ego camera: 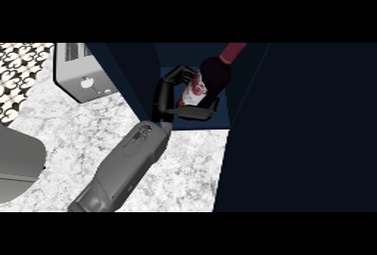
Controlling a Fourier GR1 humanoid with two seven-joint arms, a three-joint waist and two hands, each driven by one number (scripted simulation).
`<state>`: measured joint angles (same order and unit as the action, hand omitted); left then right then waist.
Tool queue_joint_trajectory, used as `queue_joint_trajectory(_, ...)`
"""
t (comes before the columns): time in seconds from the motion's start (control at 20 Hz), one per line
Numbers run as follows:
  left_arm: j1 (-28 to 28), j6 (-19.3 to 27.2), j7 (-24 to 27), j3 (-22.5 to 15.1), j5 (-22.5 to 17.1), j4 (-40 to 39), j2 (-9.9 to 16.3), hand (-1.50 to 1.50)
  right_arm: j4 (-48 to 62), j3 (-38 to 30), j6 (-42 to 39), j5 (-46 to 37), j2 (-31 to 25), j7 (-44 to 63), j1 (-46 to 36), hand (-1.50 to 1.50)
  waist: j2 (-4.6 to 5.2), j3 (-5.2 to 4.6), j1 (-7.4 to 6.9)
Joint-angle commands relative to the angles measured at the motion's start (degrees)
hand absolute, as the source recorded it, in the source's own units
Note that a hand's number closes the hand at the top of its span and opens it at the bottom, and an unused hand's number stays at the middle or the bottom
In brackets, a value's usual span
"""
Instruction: Pick up the wine, place it into the cabinet and close the cabinet
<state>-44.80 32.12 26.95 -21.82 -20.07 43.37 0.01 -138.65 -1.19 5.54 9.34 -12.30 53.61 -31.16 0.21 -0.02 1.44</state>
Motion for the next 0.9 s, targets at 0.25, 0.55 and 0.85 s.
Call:
queue_joint_trajectory(0.25,-2.56,-1.88,12.27,2.02,-3.49,-15.04,-0.01,1.5,-5.84,0.47,1.16,1.46,-0.13,3.56,-0.7,-1.5,0.27,-0.06,0.83)
queue_joint_trajectory(0.55,-6.87,-3.15,13.05,4.35,-7.4,-18.45,-0.01,1.5,-5.63,-3.25,-0.89,5.6,-0.91,2.8,1.98,-1.5,0.23,-0.01,0.89)
queue_joint_trajectory(0.85,-11.83,-6.29,13.36,10.02,-10.81,-24.38,0.03,1.5,-4.67,-2.05,2.19,3.21,-1.35,7.31,-4.05,-1.5,0.19,-0.07,0.95)
